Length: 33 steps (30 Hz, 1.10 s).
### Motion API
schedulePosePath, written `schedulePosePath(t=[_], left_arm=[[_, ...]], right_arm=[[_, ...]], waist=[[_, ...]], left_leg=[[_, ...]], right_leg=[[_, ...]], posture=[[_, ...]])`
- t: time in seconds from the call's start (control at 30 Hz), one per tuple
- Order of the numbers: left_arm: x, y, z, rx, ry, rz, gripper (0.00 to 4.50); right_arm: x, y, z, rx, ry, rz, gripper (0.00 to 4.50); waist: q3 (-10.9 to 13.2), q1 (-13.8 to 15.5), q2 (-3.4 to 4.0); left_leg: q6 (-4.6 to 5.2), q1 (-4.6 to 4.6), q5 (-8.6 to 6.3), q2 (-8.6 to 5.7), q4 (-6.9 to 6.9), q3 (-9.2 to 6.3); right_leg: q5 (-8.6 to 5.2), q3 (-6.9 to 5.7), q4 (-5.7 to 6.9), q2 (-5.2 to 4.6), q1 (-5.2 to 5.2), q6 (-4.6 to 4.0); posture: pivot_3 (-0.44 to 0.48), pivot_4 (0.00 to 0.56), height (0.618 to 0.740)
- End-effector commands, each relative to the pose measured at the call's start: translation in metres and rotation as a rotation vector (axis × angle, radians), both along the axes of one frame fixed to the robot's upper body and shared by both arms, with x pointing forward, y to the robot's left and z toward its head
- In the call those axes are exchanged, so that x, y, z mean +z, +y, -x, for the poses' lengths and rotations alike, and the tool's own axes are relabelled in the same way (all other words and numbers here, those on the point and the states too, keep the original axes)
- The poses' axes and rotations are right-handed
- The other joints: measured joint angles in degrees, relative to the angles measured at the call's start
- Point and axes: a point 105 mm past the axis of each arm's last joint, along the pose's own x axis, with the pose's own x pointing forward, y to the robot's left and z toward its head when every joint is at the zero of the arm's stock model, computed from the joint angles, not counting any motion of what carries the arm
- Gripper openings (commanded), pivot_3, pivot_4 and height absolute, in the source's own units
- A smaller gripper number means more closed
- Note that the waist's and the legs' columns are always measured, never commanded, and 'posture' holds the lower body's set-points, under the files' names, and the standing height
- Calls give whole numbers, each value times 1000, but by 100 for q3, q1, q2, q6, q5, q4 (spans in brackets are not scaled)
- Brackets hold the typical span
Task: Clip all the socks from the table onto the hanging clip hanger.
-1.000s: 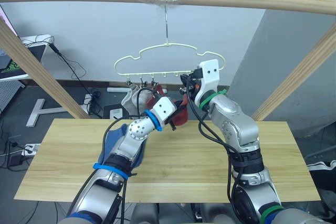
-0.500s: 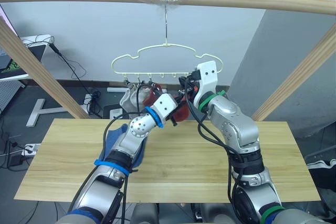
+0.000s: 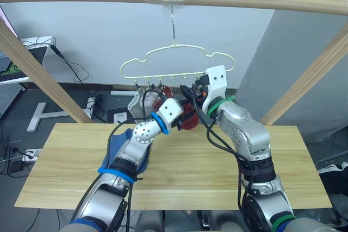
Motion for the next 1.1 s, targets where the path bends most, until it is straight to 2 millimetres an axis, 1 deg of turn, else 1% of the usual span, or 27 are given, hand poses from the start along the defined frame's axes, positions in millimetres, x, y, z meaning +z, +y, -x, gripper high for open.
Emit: schedulePosePath(t=[0.03,0.17,0.3,0.43,0.53,0.63,0.73,0.83,0.97,1.1], left_arm=[[14,-2,12,-63,-4,55,1725],[15,13,21,-66,90,83,1725],[17,23,29,-87,138,68,1725],[20,41,32,-85,161,13,1725],[24,46,32,-80,171,11,1725],[35,49,29,-60,194,61,1725],[44,50,28,-57,202,88,1778],[47,50,29,-62,205,89,1778],[55,50,28,-60,190,87,1778],[57,49,26,-57,180,86,1778]], right_arm=[[19,3,11,33,-107,5,3417],[18,-7,21,28,-163,65,3417],[18,-14,29,29,-180,73,3417],[17,-26,43,22,-189,73,3417],[17,-31,47,8,-200,69,3417],[17,-38,45,-57,-200,46,3417],[11,-42,39,-119,-168,39,2865],[10,-42,35,-137,-160,38,2865],[2,-46,23,-201,-129,65,2865],[2,-42,16,-204,-124,41,2865]], waist=[[0,0,0],[0,-7,0],[0,-13,0],[2,-14,2],[2,-13,2],[2,-13,2],[2,-13,2],[1,-12,2],[1,-8,1],[1,-4,1]], left_leg=[[0,0,0,0,0,0],[0,1,0,1,1,-3],[0,4,0,1,3,-2],[0,4,0,1,2,-3],[0,4,0,1,2,-4],[-1,4,0,0,5,-3],[-1,4,0,1,4,-4],[0,4,0,1,4,-3],[-1,5,0,1,4,-3],[-1,5,0,1,4,-2]], right_leg=[[0,1,0,0,0,0],[0,0,3,0,1,1],[-1,1,3,2,3,2],[-11,1,1,1,4,18],[-11,1,1,1,3,19],[-14,1,1,1,5,25],[-15,1,2,2,4,25],[-14,2,2,2,4,23],[-11,2,2,1,4,19],[-11,3,2,1,4,19]], posture=[[-62,169,705],[-71,170,705],[-73,174,705],[-71,170,705],[-71,169,705],[-72,166,705],[-71,163,705],[-66,160,705],[-58,157,705],[-54,154,705]])
